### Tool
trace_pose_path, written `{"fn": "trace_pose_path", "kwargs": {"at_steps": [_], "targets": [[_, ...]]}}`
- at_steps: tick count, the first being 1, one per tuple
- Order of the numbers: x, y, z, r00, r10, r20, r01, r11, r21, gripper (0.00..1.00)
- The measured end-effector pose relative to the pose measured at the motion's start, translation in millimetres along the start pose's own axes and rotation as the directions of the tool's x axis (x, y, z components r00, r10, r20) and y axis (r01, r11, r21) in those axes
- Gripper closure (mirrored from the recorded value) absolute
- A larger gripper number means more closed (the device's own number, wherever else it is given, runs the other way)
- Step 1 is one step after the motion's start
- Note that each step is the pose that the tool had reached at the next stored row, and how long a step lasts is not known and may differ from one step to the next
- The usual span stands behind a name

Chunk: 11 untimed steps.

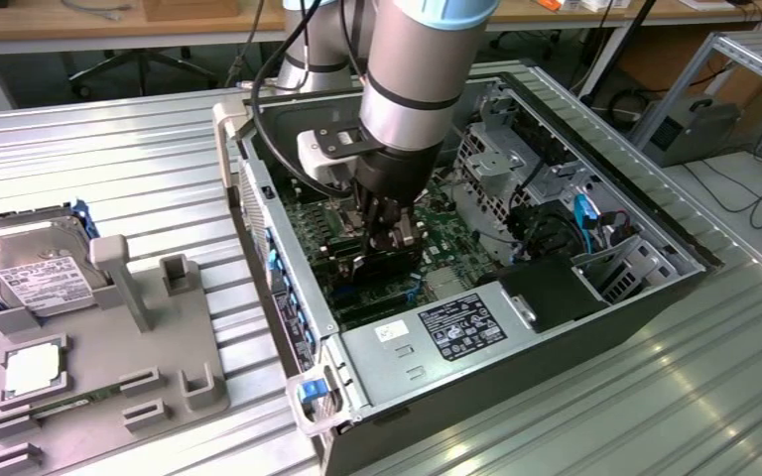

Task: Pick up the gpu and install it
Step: 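Press down on the gpu until it lock into place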

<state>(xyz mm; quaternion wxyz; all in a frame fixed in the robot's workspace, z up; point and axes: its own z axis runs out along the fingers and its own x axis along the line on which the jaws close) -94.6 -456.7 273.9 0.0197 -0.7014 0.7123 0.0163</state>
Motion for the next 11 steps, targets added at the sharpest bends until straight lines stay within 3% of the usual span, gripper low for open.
{"fn": "trace_pose_path", "kwargs": {"at_steps": [11], "targets": [[0.1, 0.0, 2.1, 1.0000, 0.000, -0.0001, 0.000, 1.0000, -0.0001, 0.89]]}}
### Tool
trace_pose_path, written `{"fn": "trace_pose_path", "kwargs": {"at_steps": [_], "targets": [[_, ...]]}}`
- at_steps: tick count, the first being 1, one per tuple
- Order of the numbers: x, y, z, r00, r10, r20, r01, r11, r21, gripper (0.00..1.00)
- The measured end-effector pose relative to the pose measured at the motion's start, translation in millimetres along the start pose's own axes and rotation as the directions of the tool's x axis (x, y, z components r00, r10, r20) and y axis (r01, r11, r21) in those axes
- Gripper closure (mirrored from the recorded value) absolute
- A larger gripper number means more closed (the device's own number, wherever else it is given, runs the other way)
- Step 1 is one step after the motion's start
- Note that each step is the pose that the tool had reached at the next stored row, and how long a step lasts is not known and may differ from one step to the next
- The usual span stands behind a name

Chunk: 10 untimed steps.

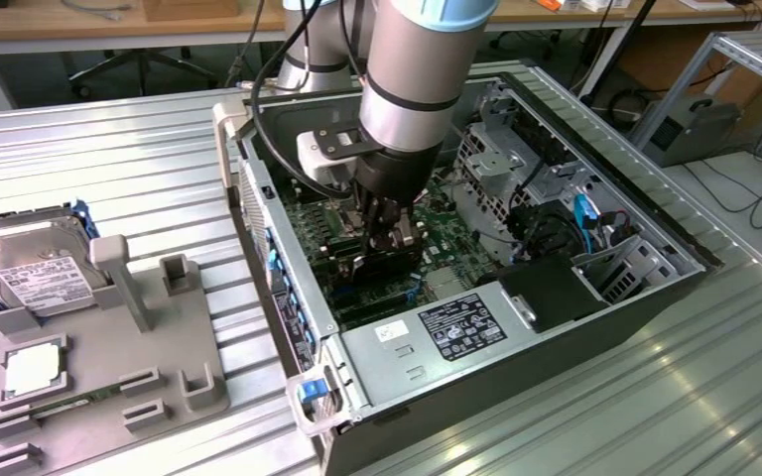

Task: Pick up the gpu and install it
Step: 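Press down on the gpu until it lock into place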

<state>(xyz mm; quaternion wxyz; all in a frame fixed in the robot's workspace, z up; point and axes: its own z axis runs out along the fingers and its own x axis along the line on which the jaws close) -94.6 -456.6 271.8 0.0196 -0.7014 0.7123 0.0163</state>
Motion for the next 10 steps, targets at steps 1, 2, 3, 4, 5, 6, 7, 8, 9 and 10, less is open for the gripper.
{"fn": "trace_pose_path", "kwargs": {"at_steps": [1, 2, 3, 4, 5, 6, 7, 8, 9, 10], "targets": [[0.0, 0.0, 0.0, 1.0000, 0.000, -0.0001, 0.000, 1.0000, 0.0000, 0.89], [0.0, 0.0, 0.0, 1.0000, 0.000, 0.0000, 0.000, 1.0000, 0.0000, 0.89], [0.0, 0.0, 0.0, 1.0000, 0.000, -0.0001, 0.000, 1.0000, 0.0000, 0.89], [0.0, 0.0, 0.0, 1.0000, 0.000, 0.0000, 0.000, 1.0000, 0.0000, 0.89], [0.0, 0.0, 0.0, 1.0000, 0.000, -0.0001, 0.000, 1.0000, 0.0000, 0.89], [0.0, 0.2, 0.2, 1.0000, 0.000, 0.0001, 0.000, 1.0000, 0.0001, 0.89], [0.0, 0.5, 0.3, 1.0000, 0.000, 0.0001, 0.000, 1.0000, 0.0001, 0.89], [0.0, 0.8, 0.3, 1.0000, 0.000, 0.0001, 0.000, 1.0000, 0.0001, 0.89], [0.0, 1.0, 0.3, 1.0000, 0.000, 0.0001, 0.000, 1.0000, 0.0000, 0.89], [0.0, 1.0, 0.3, 1.0000, 0.000, 0.0001, 0.000, 1.0000, 0.0000, 0.89]]}}
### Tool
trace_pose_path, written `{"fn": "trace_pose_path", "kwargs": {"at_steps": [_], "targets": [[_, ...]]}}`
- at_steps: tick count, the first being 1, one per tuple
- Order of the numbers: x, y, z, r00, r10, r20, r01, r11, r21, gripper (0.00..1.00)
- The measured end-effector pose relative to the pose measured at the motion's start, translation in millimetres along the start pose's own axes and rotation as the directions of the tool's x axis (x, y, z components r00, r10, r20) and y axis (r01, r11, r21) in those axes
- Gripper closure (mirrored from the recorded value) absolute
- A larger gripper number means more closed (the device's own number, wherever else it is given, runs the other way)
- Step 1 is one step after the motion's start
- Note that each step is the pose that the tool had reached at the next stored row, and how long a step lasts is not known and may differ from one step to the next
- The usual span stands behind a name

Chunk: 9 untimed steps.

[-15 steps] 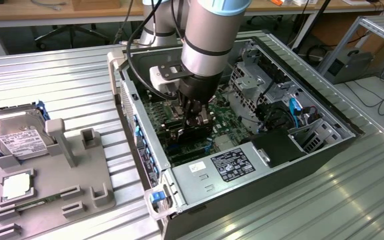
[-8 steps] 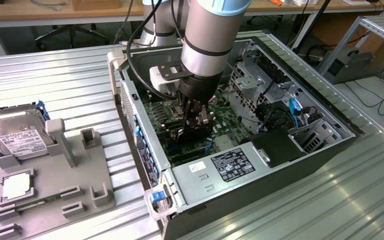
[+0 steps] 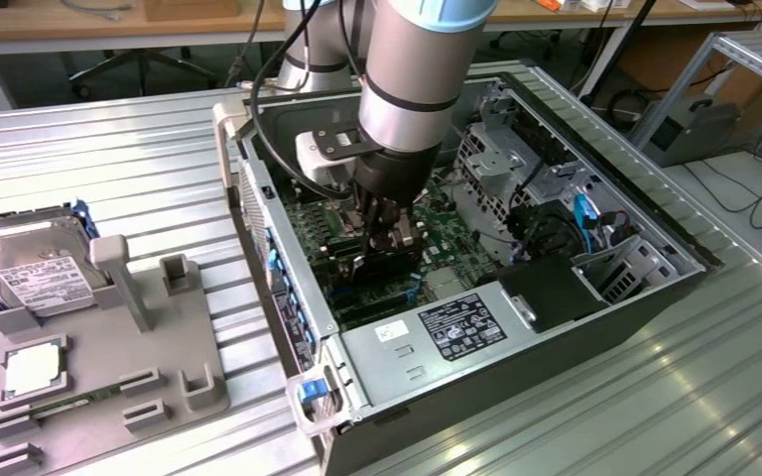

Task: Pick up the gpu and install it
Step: 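Press down on the gpu until it lock into place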

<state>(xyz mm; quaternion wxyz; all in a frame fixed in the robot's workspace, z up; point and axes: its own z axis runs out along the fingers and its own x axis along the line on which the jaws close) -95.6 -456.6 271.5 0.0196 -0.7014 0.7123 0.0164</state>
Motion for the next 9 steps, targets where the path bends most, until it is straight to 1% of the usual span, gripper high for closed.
{"fn": "trace_pose_path", "kwargs": {"at_steps": [9], "targets": [[0.2, 1.5, 0.6, 1.0000, 0.000, 0.0000, 0.000, 1.0000, 0.0000, 0.89]]}}
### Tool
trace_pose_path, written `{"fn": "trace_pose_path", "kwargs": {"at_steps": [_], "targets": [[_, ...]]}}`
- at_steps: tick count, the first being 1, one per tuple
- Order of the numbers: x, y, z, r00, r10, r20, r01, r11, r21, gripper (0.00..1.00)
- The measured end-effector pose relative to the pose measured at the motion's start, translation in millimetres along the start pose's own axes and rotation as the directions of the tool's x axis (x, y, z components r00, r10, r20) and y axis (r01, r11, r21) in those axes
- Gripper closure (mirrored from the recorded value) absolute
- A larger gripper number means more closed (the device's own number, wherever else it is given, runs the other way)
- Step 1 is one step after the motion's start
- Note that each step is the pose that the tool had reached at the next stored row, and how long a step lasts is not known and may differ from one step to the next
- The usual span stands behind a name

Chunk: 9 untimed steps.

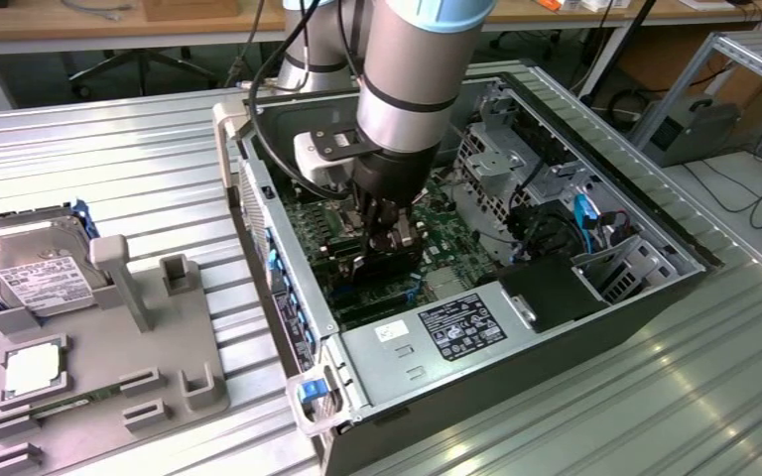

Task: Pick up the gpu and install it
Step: 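Press down on the gpu until it lock into place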

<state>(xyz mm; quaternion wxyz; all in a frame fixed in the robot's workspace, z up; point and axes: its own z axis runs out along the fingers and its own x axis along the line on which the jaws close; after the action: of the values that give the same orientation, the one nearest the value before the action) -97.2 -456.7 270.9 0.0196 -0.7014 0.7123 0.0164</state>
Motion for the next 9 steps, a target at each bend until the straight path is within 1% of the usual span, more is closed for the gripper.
{"fn": "trace_pose_path", "kwargs": {"at_steps": [4, 5, 6, 9], "targets": [[-0.1, 0.0, -0.8, 1.0000, 0.000, 0.0005, 0.000, 1.0000, 0.0002, 0.89], [-0.4, 0.0, -6.8, 1.0000, 0.000, 0.0000, 0.000, 1.0000, 0.0001, 0.89], [-0.8, 0.0, -15.8, 1.0000, 0.000, 0.0000, 0.000, 1.0000, 0.0000, 0.89], [-1.2, -0.1, -23.5, 1.0000, 0.000, 0.0001, 0.000, 1.0000, 0.0001, 0.89]]}}
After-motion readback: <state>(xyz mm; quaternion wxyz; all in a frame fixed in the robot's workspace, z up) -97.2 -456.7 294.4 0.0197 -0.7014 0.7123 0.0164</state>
